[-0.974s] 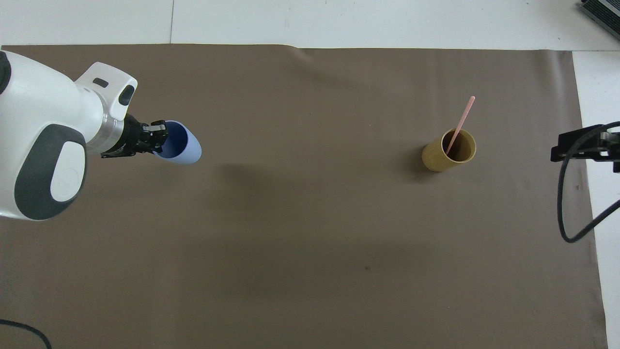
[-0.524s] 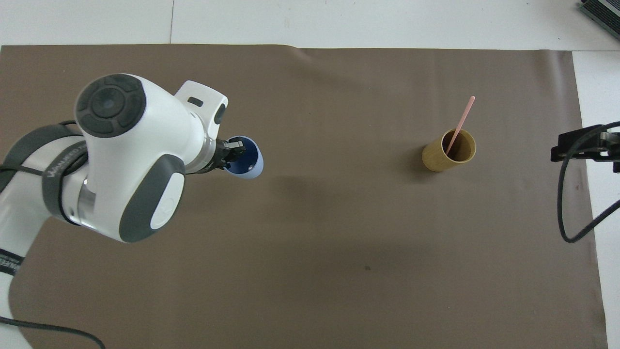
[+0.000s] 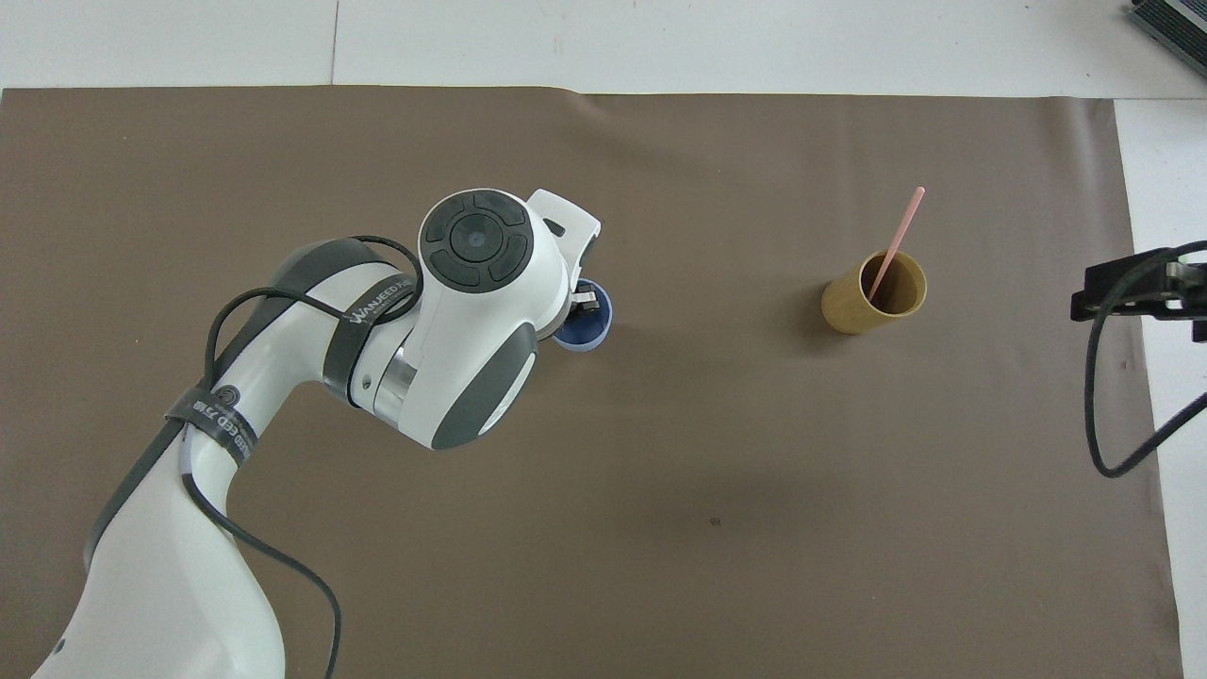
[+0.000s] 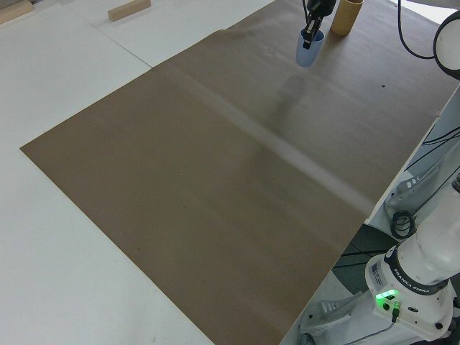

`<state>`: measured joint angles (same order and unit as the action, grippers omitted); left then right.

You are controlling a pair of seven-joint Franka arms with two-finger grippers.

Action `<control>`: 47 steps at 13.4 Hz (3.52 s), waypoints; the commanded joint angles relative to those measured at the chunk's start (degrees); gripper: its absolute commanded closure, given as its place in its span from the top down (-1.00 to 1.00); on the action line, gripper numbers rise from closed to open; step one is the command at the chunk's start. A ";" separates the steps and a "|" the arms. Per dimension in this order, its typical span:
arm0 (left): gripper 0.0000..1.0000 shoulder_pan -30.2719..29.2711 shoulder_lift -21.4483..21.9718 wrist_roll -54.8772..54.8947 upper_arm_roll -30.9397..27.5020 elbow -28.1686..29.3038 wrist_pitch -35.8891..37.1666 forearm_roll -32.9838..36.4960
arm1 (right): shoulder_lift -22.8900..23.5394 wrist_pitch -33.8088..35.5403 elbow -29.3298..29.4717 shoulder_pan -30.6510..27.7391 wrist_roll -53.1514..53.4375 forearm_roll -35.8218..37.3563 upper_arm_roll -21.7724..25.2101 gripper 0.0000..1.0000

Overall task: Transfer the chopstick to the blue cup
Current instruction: 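Carry the blue cup with the left gripper toward the tan cup, then release the blue cup while the right gripper grasps the pink stick, then lift the pink stick with the right gripper over the blue cup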

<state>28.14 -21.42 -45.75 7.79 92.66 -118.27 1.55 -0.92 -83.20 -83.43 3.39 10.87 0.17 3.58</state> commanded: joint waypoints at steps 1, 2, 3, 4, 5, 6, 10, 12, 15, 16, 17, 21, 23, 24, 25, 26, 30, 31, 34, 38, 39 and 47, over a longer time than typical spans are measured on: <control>-1.00 1.47 -1.42 -2.14 -0.93 -0.12 -3.97 1.87 | -1.01 0.14 -1.21 -0.67 -1.46 -0.08 0.19 1.00; -1.00 2.09 -2.73 -3.89 -1.02 -0.20 -5.55 3.09 | -1.01 -0.03 -1.21 -0.67 -1.46 -0.08 0.28 1.00; -1.00 2.44 -3.53 -5.82 -0.93 -0.38 -6.00 4.93 | -0.93 -0.47 -1.21 -0.67 -1.46 -0.08 0.28 1.00; -1.00 2.88 -3.80 -6.37 -0.93 -0.21 -5.75 5.73 | -0.93 -1.95 -1.38 -0.76 -1.37 -0.17 0.28 1.00; -1.00 3.14 -3.71 -6.37 -0.93 0.06 -5.66 5.83 | -0.75 -3.79 -1.47 -0.76 -1.37 -0.08 0.28 1.00; -1.00 3.15 -3.80 -6.28 -0.84 0.06 -5.66 5.83 | -0.49 -5.12 -1.30 -0.76 -1.29 0.01 0.37 1.00; 1.00 3.15 -3.71 -6.11 -0.93 -0.20 -4.52 5.92 | 2.41 -9.51 -0.86 -1.11 -1.37 0.18 0.28 1.00; 1.00 2.18 -2.40 -5.76 -1.11 -0.55 -3.03 6.18 | 4.78 -11.97 -0.86 -0.85 -1.37 0.18 0.20 1.00; 1.00 0.34 1.02 -3.65 -1.89 -0.82 0.31 6.88 | 9.86 -17.86 -0.86 -0.58 -1.55 0.27 -0.07 1.00; 1.00 -0.71 2.60 -2.95 -1.90 -0.64 0.58 8.10 | 11.45 -20.92 -0.86 -0.49 -1.90 0.10 -0.16 1.00; 1.00 -2.55 3.66 -0.33 -1.81 -0.64 1.80 8.11 | 12.95 -23.04 -0.86 -0.32 -2.94 0.10 -0.24 1.00; 1.00 -10.46 11.21 12.49 -1.72 0.85 8.91 5.40 | 18.05 -28.50 -1.47 1.00 -4.62 -0.08 -0.59 1.00; 1.00 -15.20 13.76 21.01 -1.72 2.25 11.56 2.59 | 18.93 -31.40 -2.43 1.70 -6.81 -0.08 -0.68 1.00; 1.00 -17.75 14.73 25.57 -1.72 2.61 12.87 1.53 | 18.94 -32.80 -3.40 2.31 -7.00 -0.17 -0.68 1.00; 1.00 -20.03 15.53 29.88 -1.72 2.70 14.63 0.91 | 19.02 -34.38 -4.54 2.41 -7.09 -0.17 -0.68 0.91; 1.00 -22.23 16.14 34.02 -1.72 2.70 16.12 0.12 | 19.46 -36.05 -5.42 2.41 -7.17 -0.17 -0.68 0.79; 1.00 -29.10 19.83 46.52 -1.90 2.61 21.32 -0.50 | 19.12 -36.86 -7.62 2.23 -10.42 -3.66 -0.68 -0.05; 1.00 -29.46 21.15 48.19 -2.07 2.43 23.07 -0.50 | 18.85 -36.77 -8.23 2.15 -12.43 -5.42 -0.68 -0.68; 1.00 -31.39 24.05 51.28 -2.34 1.47 27.64 -0.59 | 18.50 -35.11 -8.42 1.70 -14.65 -6.41 -0.60 -1.00; 1.00 -31.83 24.76 50.58 -1.90 1.21 28.35 -2.34 | 15.43 -35.02 -8.24 1.79 -13.94 -6.41 -0.60 -1.00; 1.00 -32.01 24.94 50.58 -2.42 -0.10 28.53 -2.43 | 14.03 -35.01 -8.33 1.97 -13.68 -6.41 -0.60 -1.00; 1.00 -31.92 25.99 50.58 0.72 -3.01 37.66 -2.43 | 3.82 -33.07 -8.33 5.99 -13.06 -6.23 -0.68 -1.00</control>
<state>-3.42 3.95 4.40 6.35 90.01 -83.39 -0.09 3.53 -114.73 -90.16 7.50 -1.71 -4.48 3.07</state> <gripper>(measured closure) 0.000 0.921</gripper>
